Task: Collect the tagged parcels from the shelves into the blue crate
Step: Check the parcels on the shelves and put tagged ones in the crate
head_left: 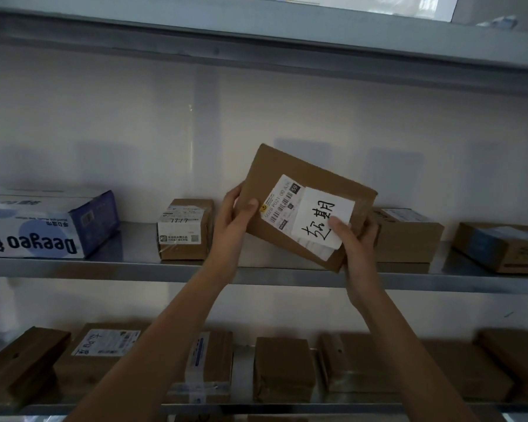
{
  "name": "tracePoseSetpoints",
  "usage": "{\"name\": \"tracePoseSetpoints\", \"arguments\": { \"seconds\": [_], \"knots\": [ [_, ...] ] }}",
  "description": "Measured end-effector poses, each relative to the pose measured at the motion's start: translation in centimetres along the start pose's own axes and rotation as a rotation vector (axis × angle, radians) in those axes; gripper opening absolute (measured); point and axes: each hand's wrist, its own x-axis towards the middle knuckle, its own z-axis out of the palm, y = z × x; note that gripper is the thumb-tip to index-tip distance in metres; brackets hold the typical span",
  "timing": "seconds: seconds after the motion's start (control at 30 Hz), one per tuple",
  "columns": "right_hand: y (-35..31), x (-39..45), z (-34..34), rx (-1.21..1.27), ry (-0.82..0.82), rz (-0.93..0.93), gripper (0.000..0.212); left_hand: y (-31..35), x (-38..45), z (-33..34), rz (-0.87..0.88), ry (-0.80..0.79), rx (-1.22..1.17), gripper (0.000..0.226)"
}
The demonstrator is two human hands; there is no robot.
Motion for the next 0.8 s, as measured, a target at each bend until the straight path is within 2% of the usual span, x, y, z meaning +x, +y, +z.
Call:
{"name": "tracePoseSetpoints", "arguments": {
  "seconds": [0.07,0.1,0.17,0.2,0.23,0.3,0.47,0.5,0.63,0.8],
  "knots": [
    [0.5,-1.2,0.4,0.123,0.007,0.067,0.080,0.9,0.4,0.3,0.076,0.024,-0.069,0.050],
    [0.6,-1.8,0.8,0.198,0.011,0.098,0.083,1.3,0.4,0.7,0.094,0.068,-0.109,0.063],
    [0.9,-2.7,2.0,0.307,0.026,0.146,0.085,1.6,0.1,1.7,0.029,0.135,-0.163,0.096],
    [1.1,-3.1,2.7,0.342,0.036,0.162,0.083,1.3,-0.3,2.2,-0.024,0.100,-0.182,0.105],
    [1.2,-3.5,3.5,0.366,0.047,0.172,0.082,0.8,-0.9,2.7,-0.071,0.030,-0.208,0.104],
    [1.5,-4.3,4.9,0.375,0.066,0.180,0.081,-0.2,-1.9,3.4,-0.132,-0.084,-0.262,0.087],
    [0.2,-3.3,3.7,0.227,0.169,0.124,0.098,1.1,-1.2,1.5,-0.152,-0.103,-0.261,0.053],
    [-0.5,-2.8,2.9,0.189,0.150,0.079,0.098,1.6,-0.9,0.9,-0.160,-0.127,-0.236,0.049],
    [-1.7,-1.8,1.6,0.049,-0.114,-0.032,0.067,2.8,-0.8,-0.1,-0.170,-0.263,-0.139,0.043],
    [-1.2,-1.9,2.4,0.049,-0.107,-0.062,0.064,2.1,-1.4,0.9,-0.156,-0.190,-0.154,0.039]
  ]
}}
